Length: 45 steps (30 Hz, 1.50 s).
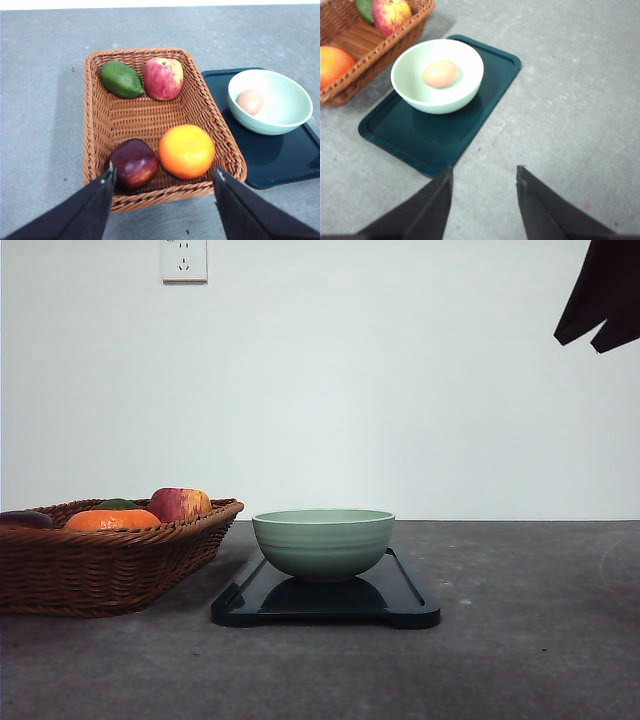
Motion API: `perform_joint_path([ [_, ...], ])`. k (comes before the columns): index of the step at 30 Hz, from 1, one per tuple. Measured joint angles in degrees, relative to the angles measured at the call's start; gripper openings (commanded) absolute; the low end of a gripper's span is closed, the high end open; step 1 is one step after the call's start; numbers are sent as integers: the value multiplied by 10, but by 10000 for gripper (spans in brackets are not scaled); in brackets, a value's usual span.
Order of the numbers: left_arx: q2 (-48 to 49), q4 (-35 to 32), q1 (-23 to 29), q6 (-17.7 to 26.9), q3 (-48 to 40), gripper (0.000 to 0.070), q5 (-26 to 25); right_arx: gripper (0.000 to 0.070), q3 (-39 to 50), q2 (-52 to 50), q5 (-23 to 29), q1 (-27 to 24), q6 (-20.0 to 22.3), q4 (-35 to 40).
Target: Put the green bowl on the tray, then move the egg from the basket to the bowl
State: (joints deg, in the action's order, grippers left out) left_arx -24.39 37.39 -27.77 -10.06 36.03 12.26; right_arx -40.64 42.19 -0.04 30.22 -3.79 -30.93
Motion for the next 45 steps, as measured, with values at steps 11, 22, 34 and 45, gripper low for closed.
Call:
perform_joint_path([
  [11, 2, 9, 0, 0, 0, 0, 0, 15, 0, 0, 0, 0, 1, 9],
  [22, 7, 7, 4, 9, -1, 0, 7, 15, 0, 0, 0, 0, 2, 12],
  [34, 138, -194, 202, 47, -222, 0, -85, 15, 0, 0, 0, 0, 2, 12],
  [45, 242, -272, 265, 49, -342, 0, -89, 15, 0, 0, 0, 0, 2, 12],
])
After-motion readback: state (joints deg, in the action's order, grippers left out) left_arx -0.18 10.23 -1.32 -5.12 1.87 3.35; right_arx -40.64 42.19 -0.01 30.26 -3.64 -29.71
